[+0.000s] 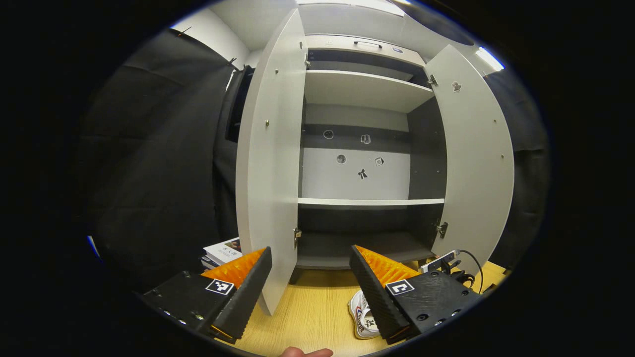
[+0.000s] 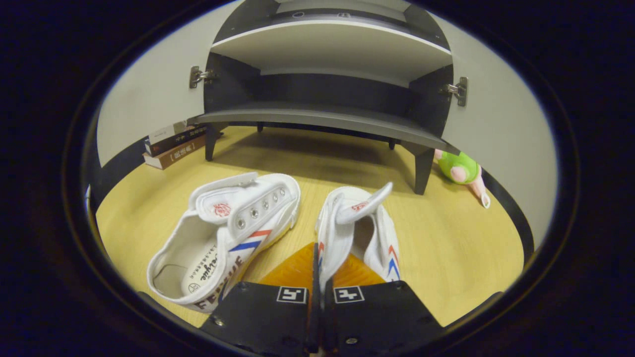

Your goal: Grab one shoe with the right hand and put it into the shoe cabinet, grab the other shoe with the left hand and put it into the shoe cabinet; then close the right door with the right hand and the left door with the left hand.

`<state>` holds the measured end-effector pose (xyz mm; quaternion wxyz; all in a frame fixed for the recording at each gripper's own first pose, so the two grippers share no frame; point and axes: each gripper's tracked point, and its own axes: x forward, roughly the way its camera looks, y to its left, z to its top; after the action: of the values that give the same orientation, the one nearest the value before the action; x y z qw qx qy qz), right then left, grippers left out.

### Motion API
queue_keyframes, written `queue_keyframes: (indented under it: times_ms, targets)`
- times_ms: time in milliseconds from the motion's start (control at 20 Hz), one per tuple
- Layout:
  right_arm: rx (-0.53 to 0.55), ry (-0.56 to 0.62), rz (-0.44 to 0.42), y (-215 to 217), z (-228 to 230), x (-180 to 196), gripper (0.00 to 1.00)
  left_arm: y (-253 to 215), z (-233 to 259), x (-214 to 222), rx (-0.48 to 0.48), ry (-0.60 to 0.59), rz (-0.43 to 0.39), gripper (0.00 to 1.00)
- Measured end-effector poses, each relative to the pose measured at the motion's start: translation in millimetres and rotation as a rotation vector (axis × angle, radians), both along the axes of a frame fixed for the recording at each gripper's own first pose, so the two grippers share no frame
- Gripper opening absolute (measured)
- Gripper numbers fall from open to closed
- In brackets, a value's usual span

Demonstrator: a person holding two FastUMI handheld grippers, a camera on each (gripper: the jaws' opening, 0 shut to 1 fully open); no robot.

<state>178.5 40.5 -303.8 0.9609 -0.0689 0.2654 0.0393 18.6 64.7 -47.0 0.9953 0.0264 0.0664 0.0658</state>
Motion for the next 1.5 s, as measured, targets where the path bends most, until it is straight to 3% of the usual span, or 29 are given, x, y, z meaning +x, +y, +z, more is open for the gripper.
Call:
queue_keyframes:
  times_ms: [350,500,850,1100,1250,1500]
  targets:
    - [-0.024,-0.135,0.012,-11.9,60.3,-7.3,0.04,-10.6,-3.5,0.9,-0.008,-0.002,-0.016,0.95]
    - [-0.086,-0.242,0.053,-13.3,114.2,-17.8,0.04,-18.6,-3.6,3.2,-0.02,-0.013,-0.031,0.95]
    - [-0.05,-0.426,0.075,-1.4,252.8,-26.2,0.04,-38.2,-3.5,7.2,-0.043,-0.035,-0.074,0.95]
    - [-0.018,-0.456,0.102,10.3,326.4,11.9,0.04,-38.6,-6.1,5.9,-0.032,-0.035,-0.065,0.95]
    - [-0.048,-0.484,0.093,8.5,368.9,50.3,0.04,-37.6,-8.2,4.4,-0.042,-0.03,-0.065,0.95]
    - [-0.087,-0.433,0.103,12.4,413.4,123.2,0.04,-28.9,-17.3,0.2,-0.052,-0.014,-0.049,0.95]
